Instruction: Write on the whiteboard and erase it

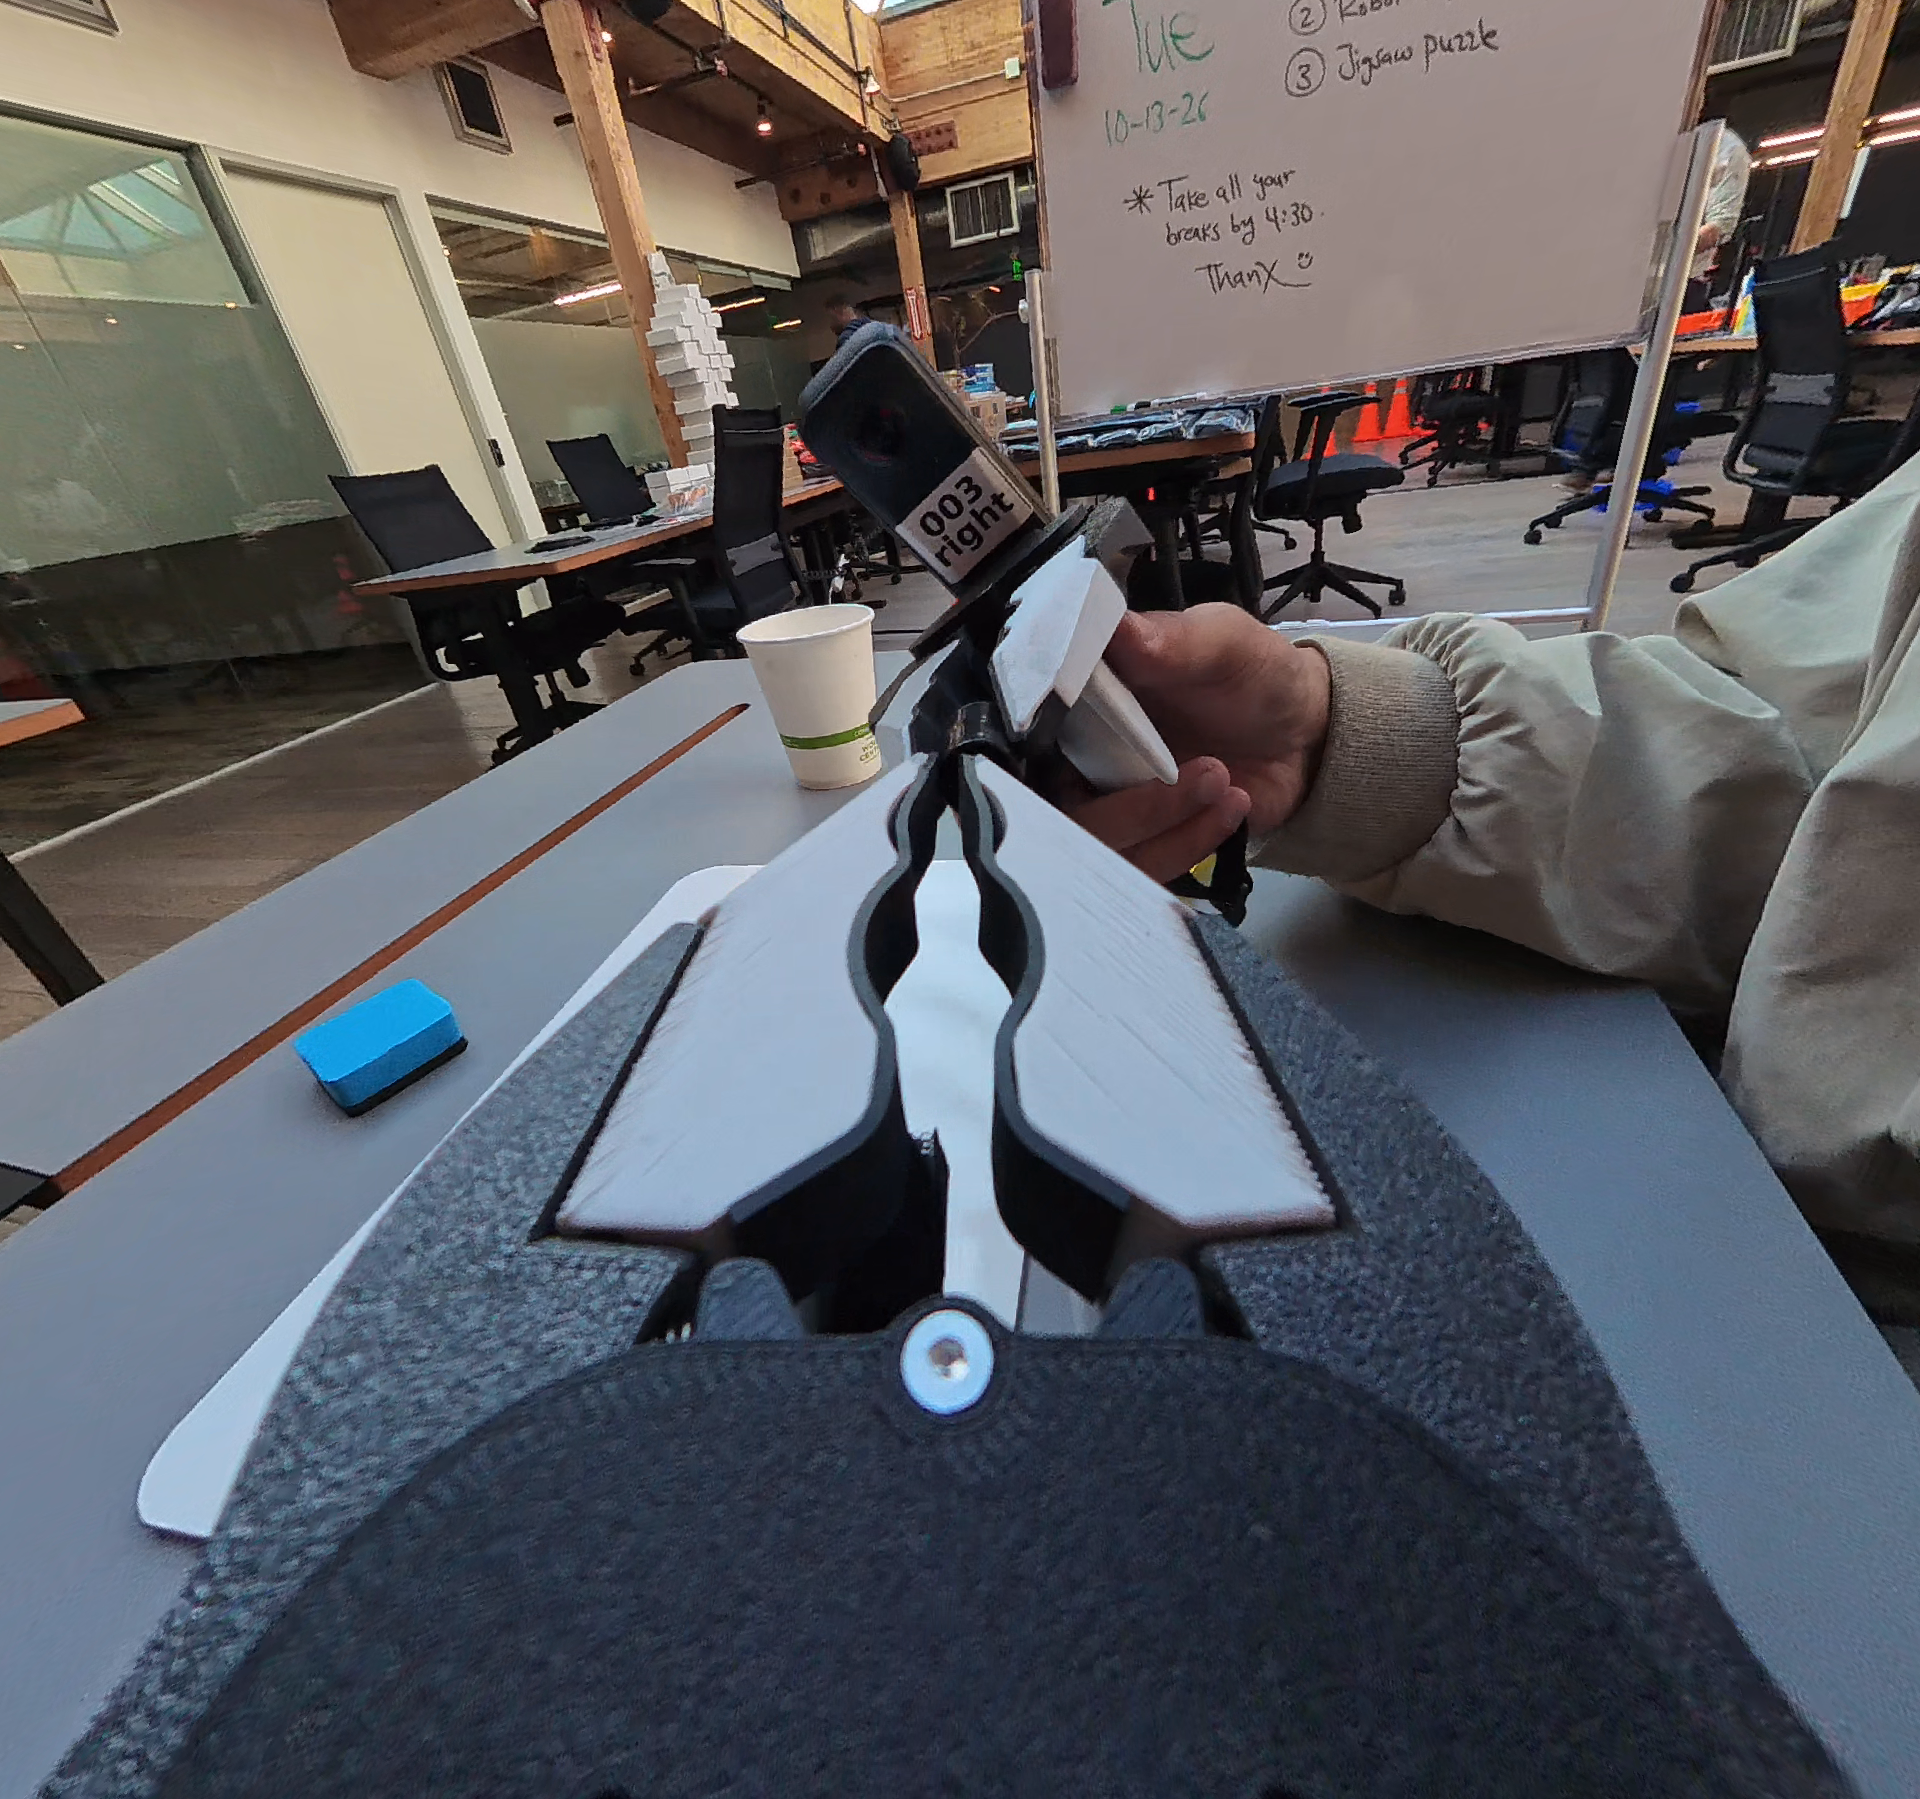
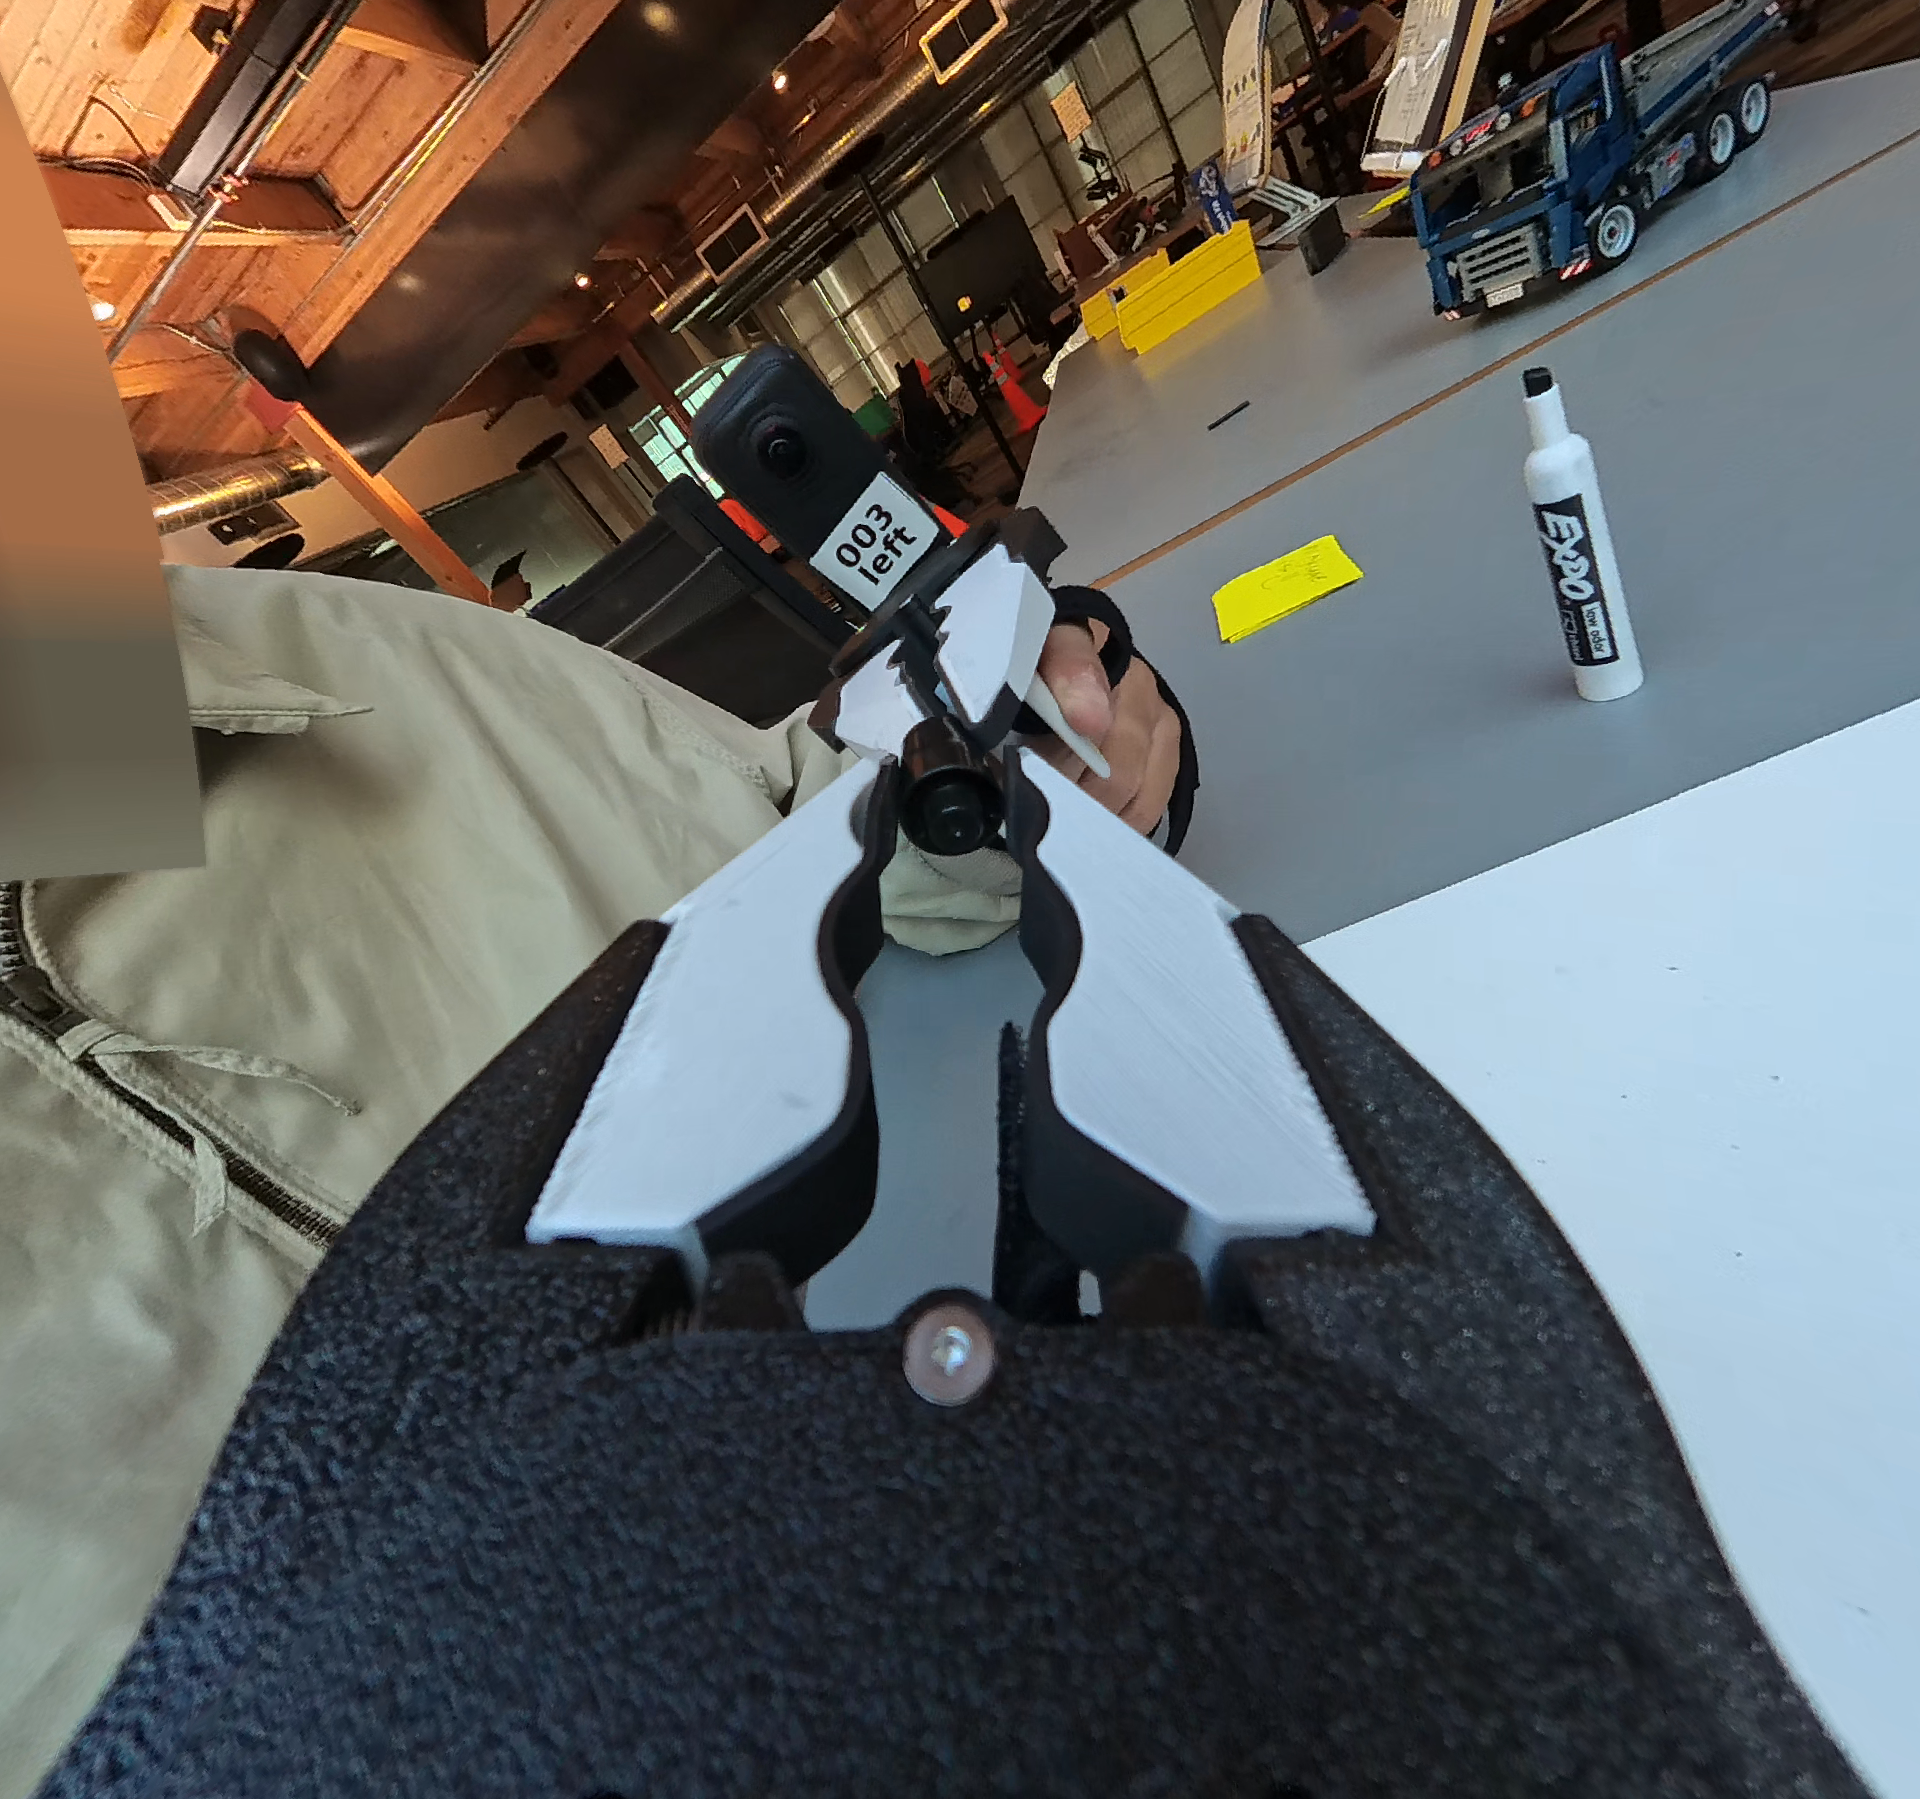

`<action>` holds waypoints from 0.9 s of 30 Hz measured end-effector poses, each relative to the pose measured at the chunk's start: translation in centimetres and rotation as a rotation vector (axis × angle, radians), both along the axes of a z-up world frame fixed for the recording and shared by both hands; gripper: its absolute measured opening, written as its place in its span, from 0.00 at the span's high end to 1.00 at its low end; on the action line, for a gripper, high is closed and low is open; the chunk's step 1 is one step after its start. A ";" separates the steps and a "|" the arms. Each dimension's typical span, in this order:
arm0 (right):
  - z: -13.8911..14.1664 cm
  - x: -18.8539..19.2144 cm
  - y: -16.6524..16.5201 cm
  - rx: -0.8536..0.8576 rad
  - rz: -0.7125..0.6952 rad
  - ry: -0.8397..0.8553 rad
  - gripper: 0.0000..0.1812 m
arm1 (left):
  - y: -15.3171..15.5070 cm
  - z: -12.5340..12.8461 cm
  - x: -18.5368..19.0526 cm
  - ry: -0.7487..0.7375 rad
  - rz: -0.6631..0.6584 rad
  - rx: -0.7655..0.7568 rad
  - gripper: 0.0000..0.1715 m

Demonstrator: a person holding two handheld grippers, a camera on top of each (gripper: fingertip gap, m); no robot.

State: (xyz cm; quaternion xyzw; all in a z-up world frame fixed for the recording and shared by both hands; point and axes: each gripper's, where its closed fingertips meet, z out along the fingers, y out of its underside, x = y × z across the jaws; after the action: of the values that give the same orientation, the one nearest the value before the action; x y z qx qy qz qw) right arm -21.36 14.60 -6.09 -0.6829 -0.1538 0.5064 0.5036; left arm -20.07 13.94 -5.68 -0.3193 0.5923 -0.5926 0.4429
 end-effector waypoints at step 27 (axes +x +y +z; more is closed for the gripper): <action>0.5 4.1 5.4 0.005 -0.228 -0.489 0.90 | 22.3 -10.8 -0.2 0.517 0.575 0.045 0.90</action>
State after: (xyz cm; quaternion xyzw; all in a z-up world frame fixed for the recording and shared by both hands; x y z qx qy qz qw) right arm -17.26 20.02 -5.63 -0.7966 -0.1942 0.2661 0.5069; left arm -20.23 36.27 -16.44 -0.6014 0.5834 -0.3310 0.4341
